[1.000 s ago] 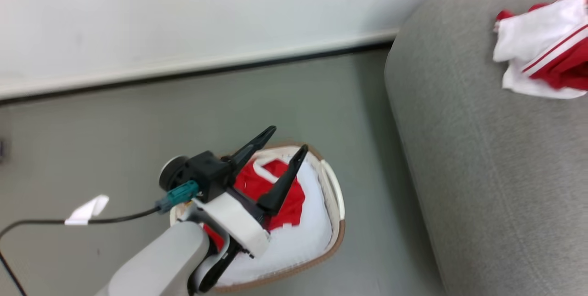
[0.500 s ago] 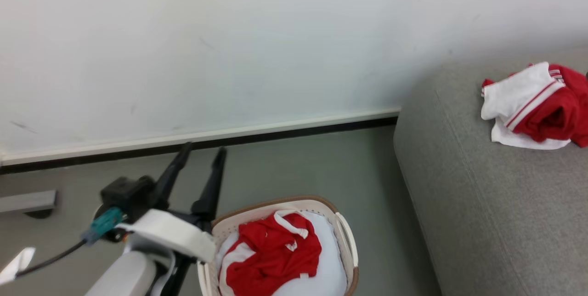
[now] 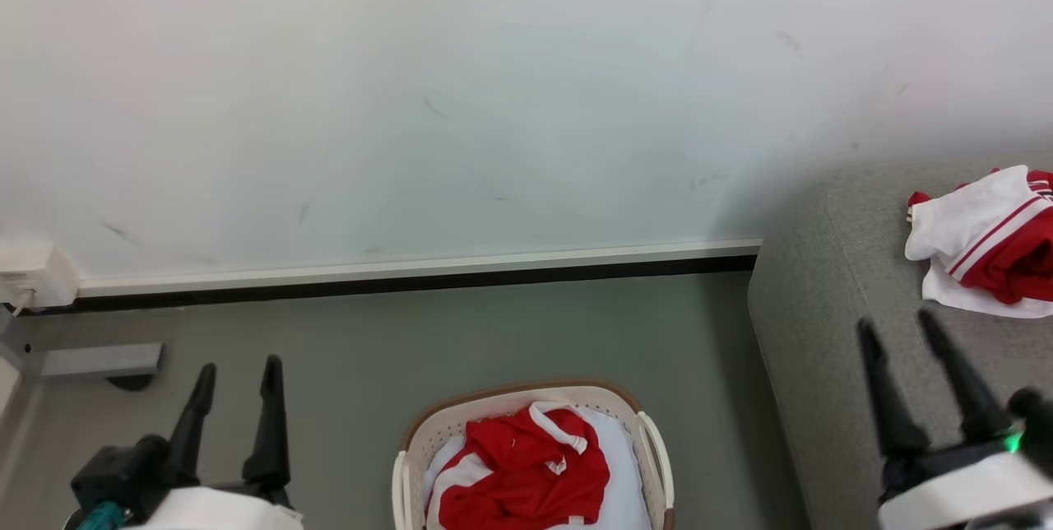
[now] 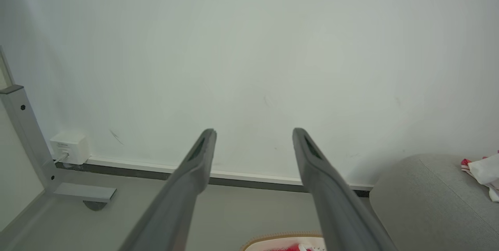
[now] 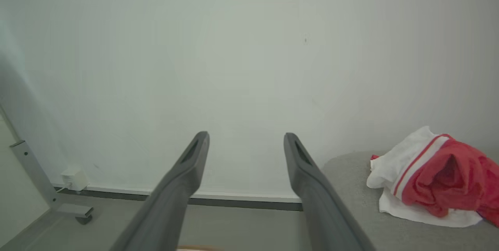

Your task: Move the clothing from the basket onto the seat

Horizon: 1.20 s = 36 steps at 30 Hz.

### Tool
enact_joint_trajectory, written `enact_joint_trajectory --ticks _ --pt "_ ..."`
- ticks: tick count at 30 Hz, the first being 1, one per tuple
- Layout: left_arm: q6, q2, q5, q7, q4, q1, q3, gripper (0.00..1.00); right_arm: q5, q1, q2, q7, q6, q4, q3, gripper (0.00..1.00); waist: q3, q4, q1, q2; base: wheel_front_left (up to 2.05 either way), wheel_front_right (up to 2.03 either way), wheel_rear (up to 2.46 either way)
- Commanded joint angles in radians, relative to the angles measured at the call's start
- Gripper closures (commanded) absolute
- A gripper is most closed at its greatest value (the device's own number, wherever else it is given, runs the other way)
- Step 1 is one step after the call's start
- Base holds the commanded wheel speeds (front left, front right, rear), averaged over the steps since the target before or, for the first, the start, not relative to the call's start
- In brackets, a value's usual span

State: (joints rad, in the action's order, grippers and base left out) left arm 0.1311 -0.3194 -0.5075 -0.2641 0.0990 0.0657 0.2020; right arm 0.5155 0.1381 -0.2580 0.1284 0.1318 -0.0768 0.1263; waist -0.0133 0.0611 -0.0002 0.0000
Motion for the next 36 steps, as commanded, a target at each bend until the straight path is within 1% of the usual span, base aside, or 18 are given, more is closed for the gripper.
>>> enact_joint_trajectory --ticks 1,5,8,12,15,19,23,31,36 --pt "-0.008 0.014 0.025 0.0 -0.007 -0.022 -0.02 0.0 -0.023 -0.028 -0.002 0.021 -0.002 -0.023 0.026 0.0 0.0 -0.002 0.0002 0.0 0.0 0.0 0.0" --pt "-0.028 0.076 0.104 0.0 -0.012 -0.08 -0.093 0.0 -0.059 -0.054 0.033 0.099 -0.002 -0.097 0.073 0.0 0.004 -0.004 0.0002 0.0 0.0 0.0 0.0" --pt "-0.046 0.121 0.163 0.0 -0.017 -0.113 -0.14 0.0 -0.084 -0.066 0.064 0.123 -0.002 -0.145 0.087 0.0 0.007 -0.003 0.0002 0.0 0.0 0.0 0.0" --pt "-0.089 0.174 0.225 0.0 -0.002 -0.134 -0.186 0.0 -0.117 -0.06 0.093 0.136 -0.002 -0.183 0.096 0.0 0.008 -0.004 0.0002 0.0 0.0 0.0 0.0" --pt "-0.122 0.2 0.254 0.0 0.012 -0.134 -0.213 0.0 -0.134 -0.051 0.107 0.137 -0.002 -0.192 0.094 0.0 0.009 -0.004 0.0002 0.0 0.0 0.0 0.0" --pt "-0.156 0.224 0.288 0.0 0.024 -0.12 -0.244 0.0 -0.145 -0.044 0.113 0.137 -0.002 -0.177 0.078 0.0 0.007 -0.002 0.0002 0.0 0.0 0.0 0.0" --pt "-0.181 0.238 0.31 0.0 0.036 -0.11 -0.265 0.0 -0.155 -0.045 0.119 0.137 -0.002 -0.17 0.057 0.0 0.002 0.001 0.0002 0.0 0.0 0.0 0.0" --pt "-0.207 0.259 0.337 0.0 0.045 -0.1 -0.287 0.0 -0.158 -0.043 0.12 0.137 -0.002 -0.169 0.045 0.0 -0.005 0.006 0.0002 0.0 0.0 0.0 0.0" --pt "-0.216 0.263 0.346 0.0 0.046 -0.098 -0.298 0.0 -0.158 -0.035 0.118 0.137 -0.002 -0.171 0.046 0.0 -0.011 0.013 0.0002 0.0 0.0 0.0 0.0"
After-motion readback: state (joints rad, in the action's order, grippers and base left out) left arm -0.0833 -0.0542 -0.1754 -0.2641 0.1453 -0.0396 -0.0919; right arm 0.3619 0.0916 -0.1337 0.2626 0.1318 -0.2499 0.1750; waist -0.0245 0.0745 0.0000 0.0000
